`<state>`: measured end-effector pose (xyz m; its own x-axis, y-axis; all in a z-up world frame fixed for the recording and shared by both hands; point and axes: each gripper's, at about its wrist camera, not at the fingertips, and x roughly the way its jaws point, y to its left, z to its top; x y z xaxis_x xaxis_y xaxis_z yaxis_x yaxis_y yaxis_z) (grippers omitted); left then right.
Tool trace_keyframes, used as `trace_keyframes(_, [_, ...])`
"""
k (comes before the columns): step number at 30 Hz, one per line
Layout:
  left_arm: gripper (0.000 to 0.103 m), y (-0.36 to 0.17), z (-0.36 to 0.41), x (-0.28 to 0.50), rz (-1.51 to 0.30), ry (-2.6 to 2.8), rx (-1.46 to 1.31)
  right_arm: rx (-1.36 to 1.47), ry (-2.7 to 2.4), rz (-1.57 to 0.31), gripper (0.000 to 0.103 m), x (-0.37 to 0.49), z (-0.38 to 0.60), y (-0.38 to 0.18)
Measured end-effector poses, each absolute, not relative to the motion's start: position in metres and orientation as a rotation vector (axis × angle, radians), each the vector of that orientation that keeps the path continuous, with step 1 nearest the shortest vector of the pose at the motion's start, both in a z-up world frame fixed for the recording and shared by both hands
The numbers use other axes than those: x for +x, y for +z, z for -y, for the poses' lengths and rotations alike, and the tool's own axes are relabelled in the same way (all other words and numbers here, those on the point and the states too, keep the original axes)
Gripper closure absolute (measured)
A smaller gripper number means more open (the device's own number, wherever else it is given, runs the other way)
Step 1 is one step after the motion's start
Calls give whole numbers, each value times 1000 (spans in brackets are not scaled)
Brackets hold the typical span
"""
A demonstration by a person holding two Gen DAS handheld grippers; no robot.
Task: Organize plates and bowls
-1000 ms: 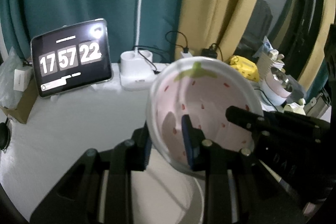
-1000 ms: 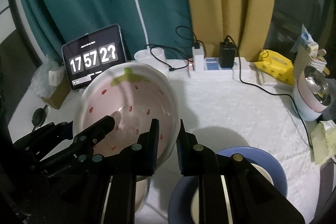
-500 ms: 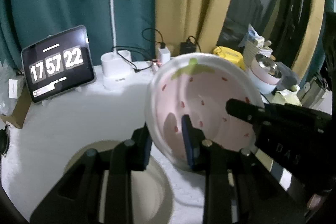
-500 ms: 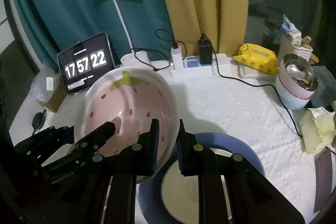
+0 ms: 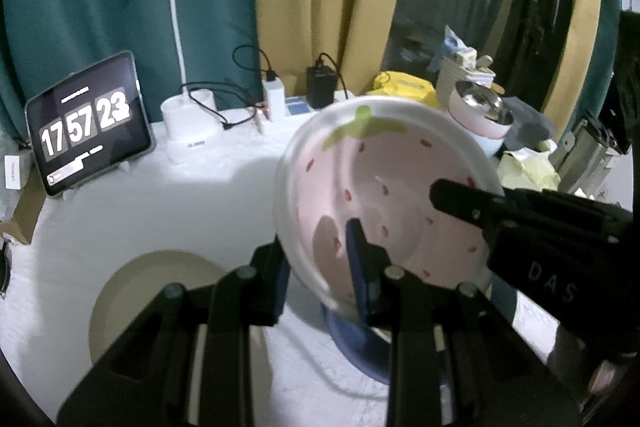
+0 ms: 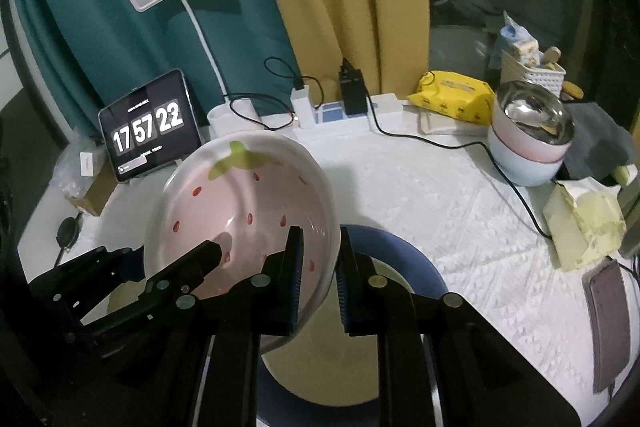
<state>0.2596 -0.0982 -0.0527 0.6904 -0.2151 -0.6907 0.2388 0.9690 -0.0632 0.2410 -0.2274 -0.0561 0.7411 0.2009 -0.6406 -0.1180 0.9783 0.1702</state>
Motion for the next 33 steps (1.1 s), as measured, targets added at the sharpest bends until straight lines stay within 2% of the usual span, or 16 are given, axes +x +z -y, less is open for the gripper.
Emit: trace_keyframes(33, [75,-97,140,244,-854,-301,108,177,130,-803,87,225,270,-104])
